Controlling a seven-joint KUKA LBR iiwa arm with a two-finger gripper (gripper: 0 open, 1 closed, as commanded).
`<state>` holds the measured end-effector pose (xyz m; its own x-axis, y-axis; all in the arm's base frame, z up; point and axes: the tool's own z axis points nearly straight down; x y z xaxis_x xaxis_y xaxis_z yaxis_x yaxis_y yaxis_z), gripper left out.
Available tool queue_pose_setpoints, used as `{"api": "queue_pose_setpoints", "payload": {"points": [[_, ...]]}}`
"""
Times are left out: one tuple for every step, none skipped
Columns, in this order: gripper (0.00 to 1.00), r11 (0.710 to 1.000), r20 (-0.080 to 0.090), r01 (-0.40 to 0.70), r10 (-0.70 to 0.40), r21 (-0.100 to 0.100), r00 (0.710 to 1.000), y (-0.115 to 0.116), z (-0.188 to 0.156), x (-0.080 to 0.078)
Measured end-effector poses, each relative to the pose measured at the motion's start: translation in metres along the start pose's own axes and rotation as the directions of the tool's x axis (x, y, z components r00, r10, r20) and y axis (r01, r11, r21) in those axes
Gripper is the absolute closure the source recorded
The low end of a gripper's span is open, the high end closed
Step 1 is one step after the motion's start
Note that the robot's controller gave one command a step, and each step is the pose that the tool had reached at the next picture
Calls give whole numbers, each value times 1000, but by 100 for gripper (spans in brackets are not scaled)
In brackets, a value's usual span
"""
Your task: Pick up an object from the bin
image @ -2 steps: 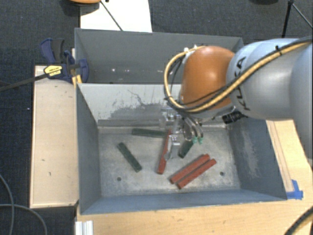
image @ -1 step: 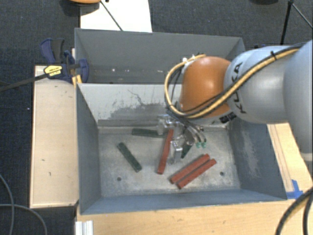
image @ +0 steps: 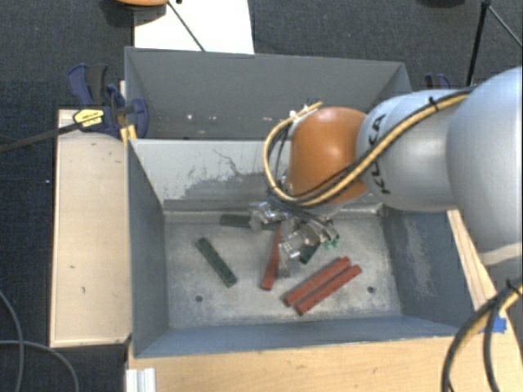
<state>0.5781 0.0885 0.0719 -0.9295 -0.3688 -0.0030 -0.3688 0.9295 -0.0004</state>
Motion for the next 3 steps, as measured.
{"api": "queue_pose_setpoints", "payload": {"points": [[100, 984, -2, 178, -178, -2, 984, 25, 1, -2], [100, 984, -3, 177, -177, -2, 984, 25, 1, -2], [100, 972, 0, 234, -234, -1, 972, 47, -118, -14]]}}
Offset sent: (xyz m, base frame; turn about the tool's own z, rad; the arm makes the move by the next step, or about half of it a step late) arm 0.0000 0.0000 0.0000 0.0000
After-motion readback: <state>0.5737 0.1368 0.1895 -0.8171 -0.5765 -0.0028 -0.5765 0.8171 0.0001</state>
